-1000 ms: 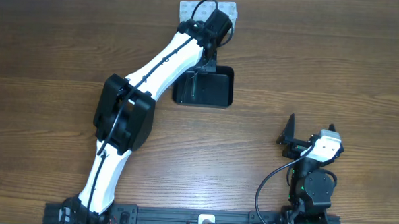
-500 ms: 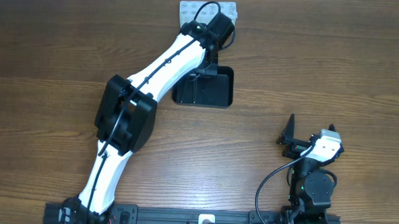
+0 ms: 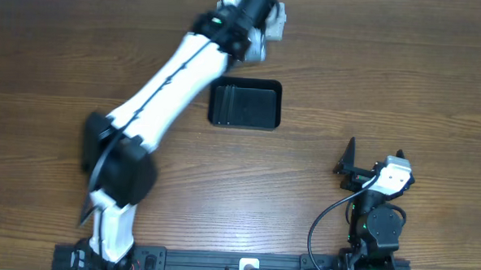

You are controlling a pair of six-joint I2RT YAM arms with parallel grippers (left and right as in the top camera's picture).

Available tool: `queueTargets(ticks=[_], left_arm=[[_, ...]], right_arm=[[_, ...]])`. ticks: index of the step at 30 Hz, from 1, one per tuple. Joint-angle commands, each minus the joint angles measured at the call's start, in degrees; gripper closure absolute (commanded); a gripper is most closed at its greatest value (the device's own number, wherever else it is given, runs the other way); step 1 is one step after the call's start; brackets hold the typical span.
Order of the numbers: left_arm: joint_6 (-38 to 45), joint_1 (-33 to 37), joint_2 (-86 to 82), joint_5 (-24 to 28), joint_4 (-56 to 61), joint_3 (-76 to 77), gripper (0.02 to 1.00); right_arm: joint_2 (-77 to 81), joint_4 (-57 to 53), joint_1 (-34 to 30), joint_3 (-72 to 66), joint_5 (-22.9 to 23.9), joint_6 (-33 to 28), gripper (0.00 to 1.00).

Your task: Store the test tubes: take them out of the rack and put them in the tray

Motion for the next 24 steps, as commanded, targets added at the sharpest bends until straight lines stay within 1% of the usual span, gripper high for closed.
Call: queueTargets(ticks=[1, 5, 8, 12, 16, 21, 24], left_arm=[[7.58, 6.45, -13.07, -3.32, 6.34, 0.81, 0.020], [14.49, 11.80, -19.71, -0.48, 8.04, 0.55, 0.020], [20.02, 14.29, -24.00, 0.96, 8.07, -1.44, 0.020], [22.60, 16.52, -31.23, 1.25, 8.87, -8.92, 0.020], [22.77, 19.02, -40.57, 3.87, 16.22, -22.64, 0.020], [22.80, 24.02, -56.26, 11.23, 33.64, -47.54, 0.020], [22.80, 27.02, -66.25, 14.27, 43.32, -62.51, 0.020]], right_arm=[[-0.37, -0.07, 0.35, -0.28, 0.48, 0.31, 0.007], [-0.37, -0.09, 0.35, -0.28, 0.48, 0.31, 0.007], [-0.37, -0.09, 0.35, -0.28, 0.48, 0.31, 0.007], [-0.37, -0.07, 0.35, -0.28, 0.48, 0.31, 0.007], [-0.37, -0.07, 0.35, -0.28, 0.48, 0.31, 0.009], [-0.37, -0.09, 0.35, -0.28, 0.48, 0.31, 0.007], [-0.37, -0.07, 0.35, -0.28, 0.48, 0.31, 0.009]])
